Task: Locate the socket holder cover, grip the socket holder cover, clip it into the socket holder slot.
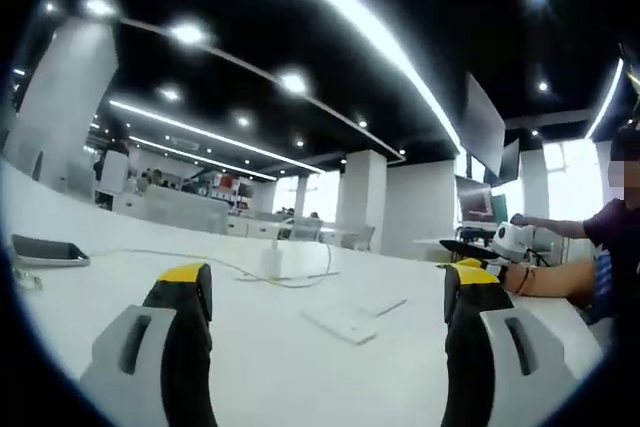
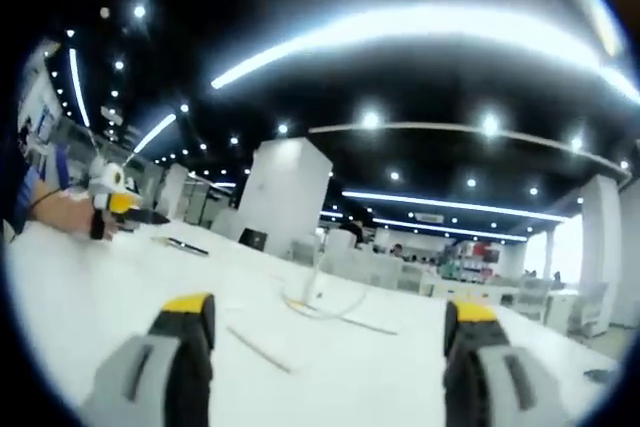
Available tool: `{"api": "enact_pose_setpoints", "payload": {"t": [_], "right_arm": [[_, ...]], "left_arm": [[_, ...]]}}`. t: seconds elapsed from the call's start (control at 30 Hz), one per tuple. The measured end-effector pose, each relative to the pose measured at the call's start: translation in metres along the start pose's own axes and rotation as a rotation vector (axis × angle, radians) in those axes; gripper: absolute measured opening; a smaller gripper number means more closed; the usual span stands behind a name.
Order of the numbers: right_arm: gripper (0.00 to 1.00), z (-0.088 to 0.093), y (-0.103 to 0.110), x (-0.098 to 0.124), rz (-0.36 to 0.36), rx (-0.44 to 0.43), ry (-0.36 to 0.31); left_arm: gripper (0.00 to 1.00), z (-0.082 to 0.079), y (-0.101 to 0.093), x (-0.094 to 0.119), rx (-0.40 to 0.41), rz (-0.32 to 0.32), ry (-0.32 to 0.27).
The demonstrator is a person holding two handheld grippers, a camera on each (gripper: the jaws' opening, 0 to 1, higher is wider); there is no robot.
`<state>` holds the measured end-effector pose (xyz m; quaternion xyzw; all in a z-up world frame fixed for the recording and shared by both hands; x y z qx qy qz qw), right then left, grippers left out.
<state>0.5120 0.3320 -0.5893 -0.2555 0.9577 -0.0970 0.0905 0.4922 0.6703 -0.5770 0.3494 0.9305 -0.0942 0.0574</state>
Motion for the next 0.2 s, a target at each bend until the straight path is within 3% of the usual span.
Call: {"api": "enact_pose_setpoints", "payload": {"t": [0.2], "right_arm": [[0.95, 0.0024, 0.0034, -0.0043, -0.026, 0.001, 0.013]], "left_arm": [[0.95, -0.0009, 0.0005, -0.0048, 0.026, 0.026, -0.009]]}}
Point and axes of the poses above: the point that each gripper's makers call its tool centre point, and the gripper's own axes: x roughly backward along the fingers, y roughly to its left, z roughly out of its underside, the point moved 1 cm from there along x, roughly backward along the fingers, and after that the axes turned 4 degrees about y, right-handed, at the moved point
